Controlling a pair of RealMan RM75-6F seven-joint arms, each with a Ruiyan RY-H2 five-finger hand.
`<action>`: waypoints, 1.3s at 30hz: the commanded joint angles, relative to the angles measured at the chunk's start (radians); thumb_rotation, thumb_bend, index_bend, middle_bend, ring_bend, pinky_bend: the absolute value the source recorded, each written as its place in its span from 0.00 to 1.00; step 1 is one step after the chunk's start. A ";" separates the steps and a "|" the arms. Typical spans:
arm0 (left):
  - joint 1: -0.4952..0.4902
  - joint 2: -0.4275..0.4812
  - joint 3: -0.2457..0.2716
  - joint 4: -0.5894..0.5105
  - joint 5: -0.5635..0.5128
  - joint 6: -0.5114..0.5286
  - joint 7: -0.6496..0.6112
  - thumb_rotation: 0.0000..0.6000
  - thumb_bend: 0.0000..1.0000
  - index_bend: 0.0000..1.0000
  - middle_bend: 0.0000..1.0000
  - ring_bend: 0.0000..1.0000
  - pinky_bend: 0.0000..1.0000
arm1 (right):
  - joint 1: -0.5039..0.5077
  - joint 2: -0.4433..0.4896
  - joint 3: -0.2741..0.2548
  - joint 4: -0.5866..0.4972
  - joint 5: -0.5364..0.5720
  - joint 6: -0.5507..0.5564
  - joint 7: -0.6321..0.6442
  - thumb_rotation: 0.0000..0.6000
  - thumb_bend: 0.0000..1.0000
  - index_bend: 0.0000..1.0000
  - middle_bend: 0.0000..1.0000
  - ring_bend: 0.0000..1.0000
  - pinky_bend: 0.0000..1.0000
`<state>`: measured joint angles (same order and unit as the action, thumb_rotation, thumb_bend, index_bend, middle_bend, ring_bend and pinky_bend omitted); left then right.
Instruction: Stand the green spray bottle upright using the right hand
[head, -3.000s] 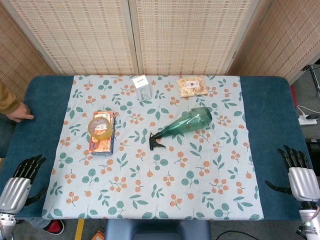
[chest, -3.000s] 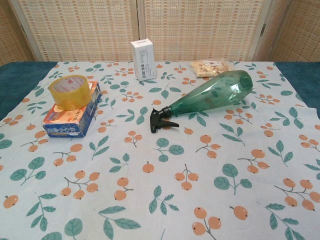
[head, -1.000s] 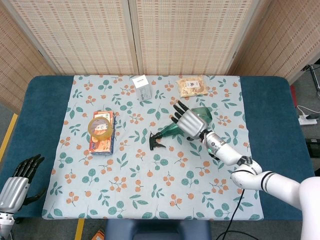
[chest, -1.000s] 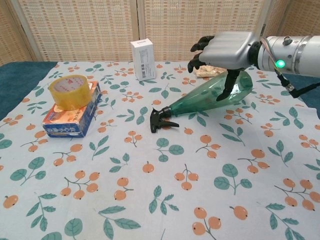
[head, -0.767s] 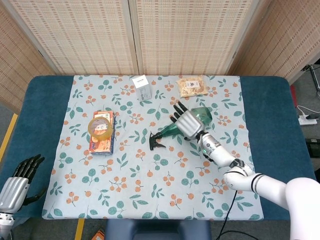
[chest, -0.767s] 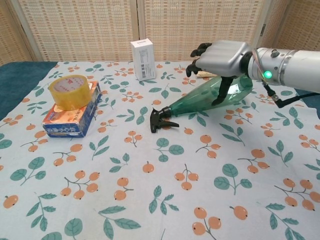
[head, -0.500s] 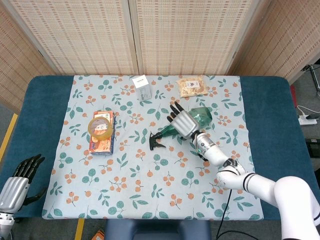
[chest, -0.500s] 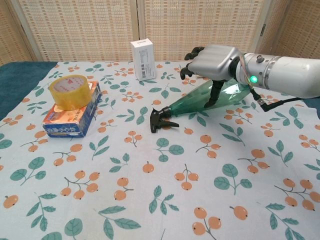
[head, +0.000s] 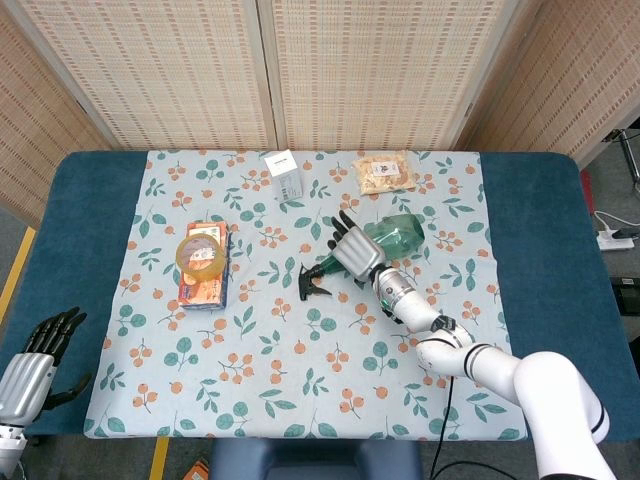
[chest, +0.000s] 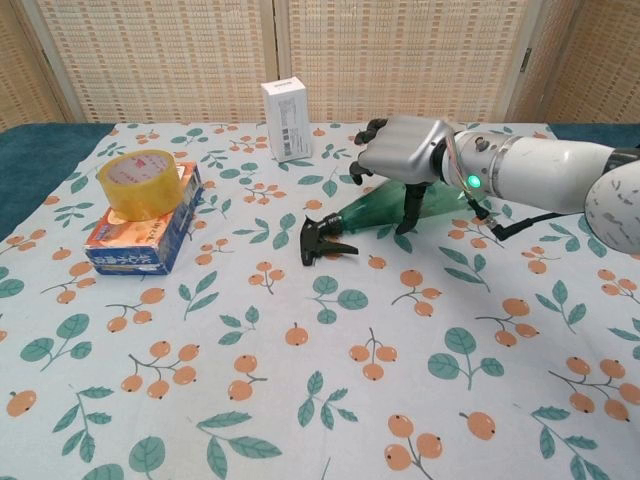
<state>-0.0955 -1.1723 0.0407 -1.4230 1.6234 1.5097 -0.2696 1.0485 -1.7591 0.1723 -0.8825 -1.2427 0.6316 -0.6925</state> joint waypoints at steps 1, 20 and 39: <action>0.000 0.001 0.000 0.000 -0.002 -0.001 -0.003 1.00 0.26 0.00 0.00 0.00 0.06 | 0.005 -0.018 -0.011 0.025 -0.003 0.002 0.008 1.00 0.00 0.34 0.30 0.04 0.03; 0.001 0.005 0.002 -0.005 -0.002 -0.003 -0.019 1.00 0.26 0.00 0.00 0.00 0.06 | 0.006 -0.092 -0.089 0.181 -0.169 0.139 0.160 1.00 0.00 0.72 0.56 0.27 0.16; -0.001 0.006 0.008 -0.014 0.005 -0.008 -0.014 1.00 0.26 0.00 0.00 0.00 0.07 | -0.080 0.169 0.109 -0.348 -0.042 0.402 0.109 1.00 0.02 0.83 0.66 0.36 0.21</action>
<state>-0.0964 -1.1665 0.0483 -1.4366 1.6283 1.5021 -0.2837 1.0137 -1.6704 0.2170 -1.0723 -1.3571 0.9632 -0.5285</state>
